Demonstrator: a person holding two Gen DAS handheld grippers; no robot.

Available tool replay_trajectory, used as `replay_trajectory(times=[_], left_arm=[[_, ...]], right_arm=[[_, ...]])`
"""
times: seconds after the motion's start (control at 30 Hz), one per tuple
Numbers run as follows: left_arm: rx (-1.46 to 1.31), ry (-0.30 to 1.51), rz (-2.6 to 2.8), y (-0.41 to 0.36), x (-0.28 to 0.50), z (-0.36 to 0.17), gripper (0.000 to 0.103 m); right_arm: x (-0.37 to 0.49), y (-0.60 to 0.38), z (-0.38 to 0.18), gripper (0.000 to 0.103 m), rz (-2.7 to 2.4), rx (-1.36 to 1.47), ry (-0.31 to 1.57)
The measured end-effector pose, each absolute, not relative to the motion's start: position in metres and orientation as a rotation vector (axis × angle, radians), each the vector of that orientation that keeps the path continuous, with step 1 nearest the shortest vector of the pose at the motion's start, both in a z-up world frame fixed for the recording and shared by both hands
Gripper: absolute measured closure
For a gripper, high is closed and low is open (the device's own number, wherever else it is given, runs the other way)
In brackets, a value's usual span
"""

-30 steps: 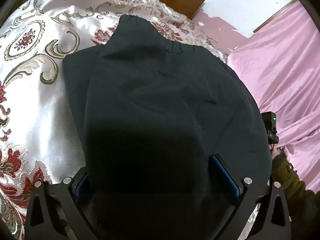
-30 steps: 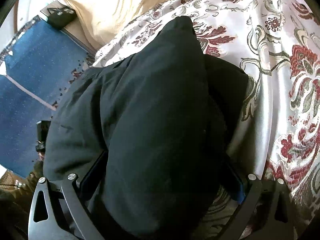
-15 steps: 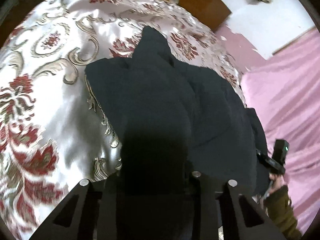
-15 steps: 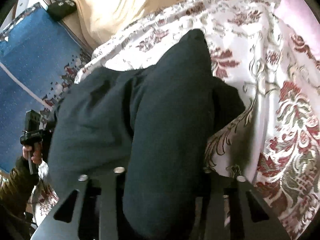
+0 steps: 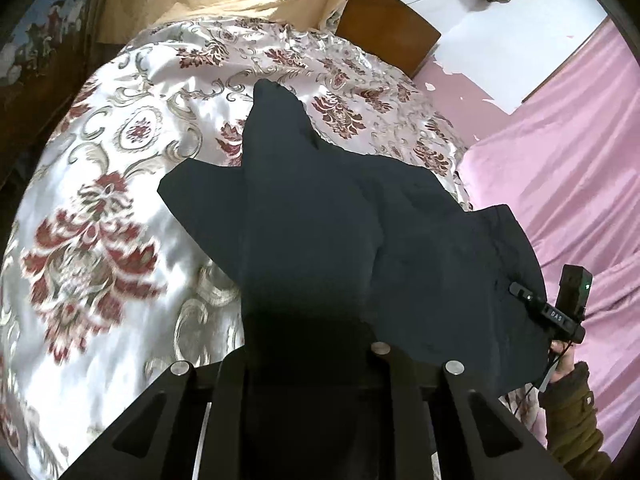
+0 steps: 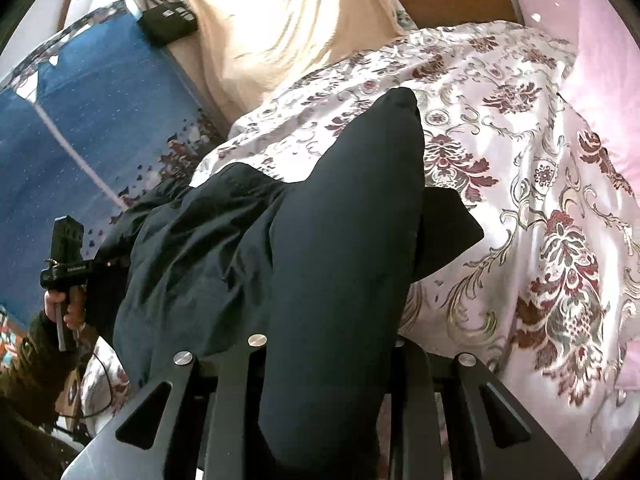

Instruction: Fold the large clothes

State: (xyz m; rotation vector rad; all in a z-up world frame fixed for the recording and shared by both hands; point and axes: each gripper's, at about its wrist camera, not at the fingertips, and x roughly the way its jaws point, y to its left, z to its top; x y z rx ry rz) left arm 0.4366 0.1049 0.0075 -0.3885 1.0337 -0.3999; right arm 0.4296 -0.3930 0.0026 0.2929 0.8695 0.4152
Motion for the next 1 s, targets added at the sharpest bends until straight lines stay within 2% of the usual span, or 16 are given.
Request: replay_trajectory(times=[0.17, 0.37, 0.6, 0.67, 0.73, 0.8, 0.83, 0.87, 1.0], left_arm=[[-0.386, 1.046, -0.391, 0.106, 0.41, 0.003, 0.086], [-0.403, 1.105, -0.35, 0.106, 0.397, -0.038, 0.085], [-0.397, 1.11, -0.302, 0.108, 0.389, -0.051, 0.076], [-0.375, 1.122, -0.27, 0.106, 0.388, -0.052, 0.068], [-0.357, 1.135, -0.225, 0.104, 0.387, -0.054, 0.06], [-0.344, 1.14, -0.185, 0.104, 0.387, -0.055, 0.046], [-0.337, 1.135, -0.15, 0.105, 0.384, -0.055, 0.031], [-0.336, 1.124, -0.129, 0.107, 0.382, -0.054, 0.023], [-0.304, 1.085, -0.077, 0.103, 0.371, -0.046, 0.015]], right_arm=[[0.399, -0.385, 0.008, 0.082, 0.413, 0.279, 0.892], [0.383, -0.376, -0.02, 0.08, 0.355, 0.236, 0.96], [0.378, -0.378, -0.039, 0.068, 0.271, 0.189, 1.001], [0.375, -0.375, -0.04, 0.067, 0.257, 0.171, 1.007], [0.374, -0.372, -0.04, 0.059, 0.244, 0.159, 1.012], [0.373, -0.371, -0.043, 0.049, 0.212, 0.133, 1.028], [0.372, -0.37, -0.044, 0.043, 0.198, 0.119, 1.031], [0.37, -0.37, -0.044, 0.04, 0.169, 0.093, 1.033], [0.357, -0.375, -0.039, 0.024, 0.099, 0.079, 0.998]])
